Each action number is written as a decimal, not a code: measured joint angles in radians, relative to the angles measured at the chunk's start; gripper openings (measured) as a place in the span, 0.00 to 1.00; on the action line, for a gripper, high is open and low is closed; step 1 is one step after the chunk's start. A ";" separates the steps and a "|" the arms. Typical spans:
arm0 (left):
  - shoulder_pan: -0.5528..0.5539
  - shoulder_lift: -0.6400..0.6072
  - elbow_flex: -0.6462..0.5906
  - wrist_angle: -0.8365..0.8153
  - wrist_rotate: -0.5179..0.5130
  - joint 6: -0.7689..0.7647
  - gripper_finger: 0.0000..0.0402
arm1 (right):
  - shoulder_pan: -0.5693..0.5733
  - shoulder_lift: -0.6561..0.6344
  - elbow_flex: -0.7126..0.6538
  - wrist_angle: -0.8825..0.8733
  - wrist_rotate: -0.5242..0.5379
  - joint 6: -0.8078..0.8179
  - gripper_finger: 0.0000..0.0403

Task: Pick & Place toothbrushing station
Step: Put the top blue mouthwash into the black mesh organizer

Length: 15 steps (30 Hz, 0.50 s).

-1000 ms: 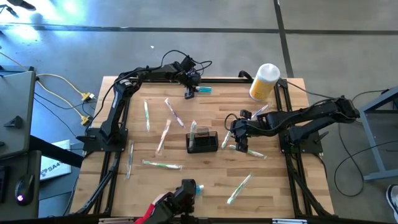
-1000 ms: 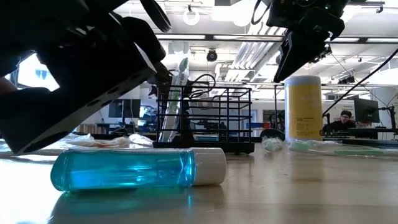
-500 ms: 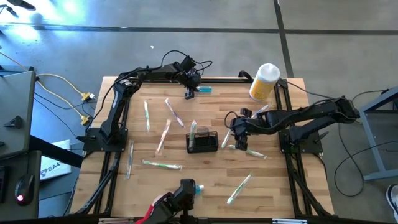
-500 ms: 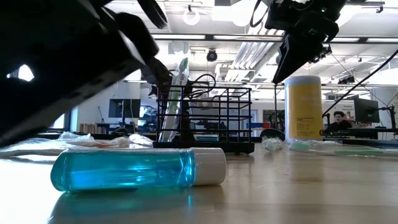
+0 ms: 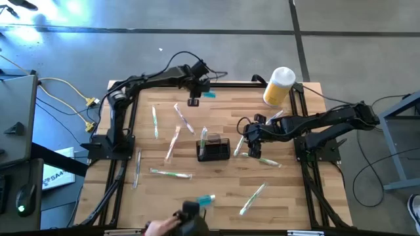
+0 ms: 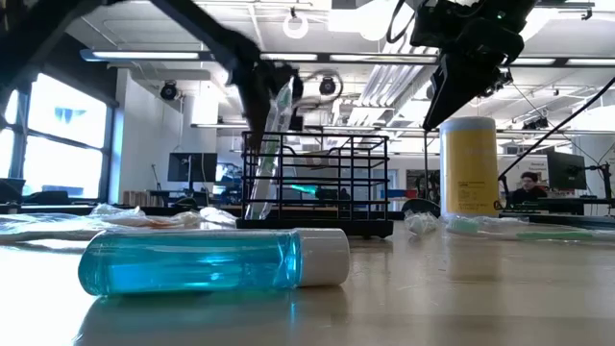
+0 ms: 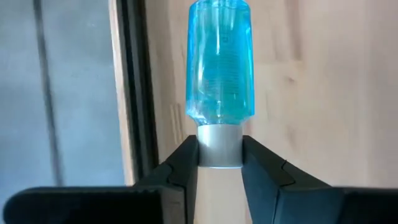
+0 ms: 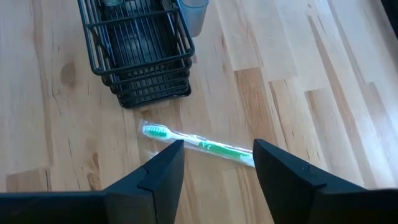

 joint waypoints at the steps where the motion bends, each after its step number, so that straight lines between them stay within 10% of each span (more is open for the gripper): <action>1: -0.024 -0.027 0.000 -0.027 -0.034 0.008 0.21 | 0.000 0.000 0.000 0.000 0.000 0.004 0.46; 15: -0.657 -0.279 0.001 -0.320 -0.693 -0.013 0.21 | 0.001 0.000 0.000 0.150 -0.200 -0.024 0.46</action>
